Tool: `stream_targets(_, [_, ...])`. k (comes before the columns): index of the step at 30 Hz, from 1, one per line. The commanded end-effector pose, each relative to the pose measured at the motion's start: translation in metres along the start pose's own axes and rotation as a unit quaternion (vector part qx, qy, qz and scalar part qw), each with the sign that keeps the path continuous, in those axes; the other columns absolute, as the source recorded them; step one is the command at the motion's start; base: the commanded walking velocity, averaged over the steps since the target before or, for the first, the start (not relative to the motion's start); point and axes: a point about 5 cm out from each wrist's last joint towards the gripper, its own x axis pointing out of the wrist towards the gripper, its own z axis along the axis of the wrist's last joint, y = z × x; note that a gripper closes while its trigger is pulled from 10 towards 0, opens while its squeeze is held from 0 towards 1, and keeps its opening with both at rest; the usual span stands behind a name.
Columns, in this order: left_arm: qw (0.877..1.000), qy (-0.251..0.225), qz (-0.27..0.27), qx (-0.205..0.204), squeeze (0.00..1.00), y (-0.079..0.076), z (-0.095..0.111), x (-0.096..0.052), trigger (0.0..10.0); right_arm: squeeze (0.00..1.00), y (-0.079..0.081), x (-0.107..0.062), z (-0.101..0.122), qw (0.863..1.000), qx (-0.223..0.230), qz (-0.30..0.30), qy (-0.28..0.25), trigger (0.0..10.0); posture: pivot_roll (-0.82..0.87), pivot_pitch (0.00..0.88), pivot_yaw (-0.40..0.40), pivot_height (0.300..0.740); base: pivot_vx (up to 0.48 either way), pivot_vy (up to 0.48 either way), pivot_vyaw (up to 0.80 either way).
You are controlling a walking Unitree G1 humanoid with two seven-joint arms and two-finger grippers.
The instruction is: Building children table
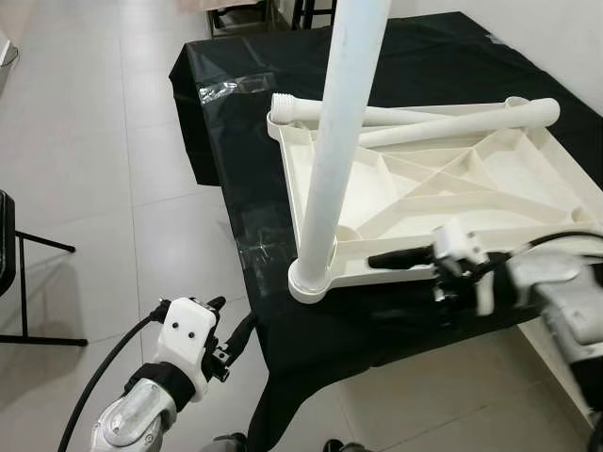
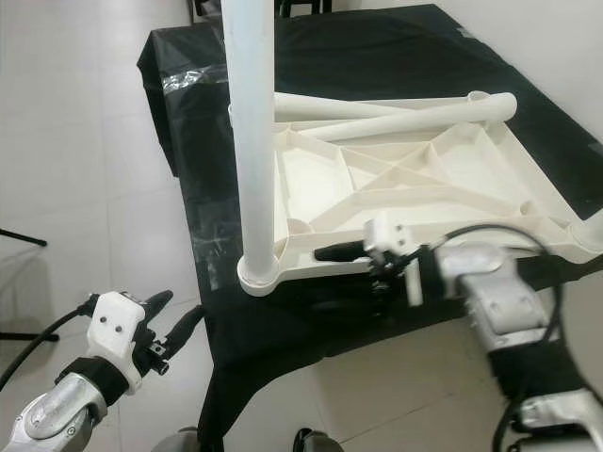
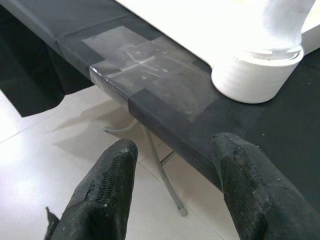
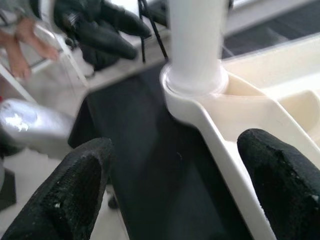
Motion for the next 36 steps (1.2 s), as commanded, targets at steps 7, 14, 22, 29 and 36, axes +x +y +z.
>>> stream_targets(7, [1.000, 0.010, -0.025, -0.001, 0.00, -0.008, -0.003, -0.001, 10.0, 0.00, -0.016, -0.013, -0.015, 0.992, -0.007, -0.036, 0.122, 10.0, 0.09, 0.249, -0.081, 0.740, 0.000, 0.000, 0.00])
stream_targets(14, [0.997, 0.002, -0.070, -0.011, 0.00, -0.020, 0.001, -0.004, 10.0, 0.00, -0.023, -0.023, -0.023, 0.981, -0.004, -0.047, 0.189, 10.0, 0.09, 0.252, -0.081, 0.740, 0.000, 0.000, 0.00])
stream_targets(22, [0.997, 0.002, -0.076, -0.011, 0.00, -0.021, 0.001, -0.004, 10.0, 0.00, -0.028, -0.025, -0.029, 0.966, -0.016, -0.045, 0.255, 4.1, 0.09, 0.253, -0.081, 0.740, 0.000, 0.000, 0.00])
stream_targets(29, [0.997, 0.000, -0.079, -0.011, 0.00, -0.023, 0.001, -0.004, 10.0, 0.00, -0.043, -0.010, -0.024, 0.961, -0.071, -0.062, 0.260, 0.0, 0.09, 0.253, -0.091, 0.740, 0.000, 0.000, 0.00])
stream_targets(36, [0.997, 0.001, -0.075, -0.009, 0.00, -0.021, 0.001, -0.005, 10.0, 0.00, -0.048, 0.000, -0.022, 0.960, -0.102, -0.057, 0.256, 0.0, 0.10, 0.256, -0.095, 0.740, 0.000, 0.000, 0.00])
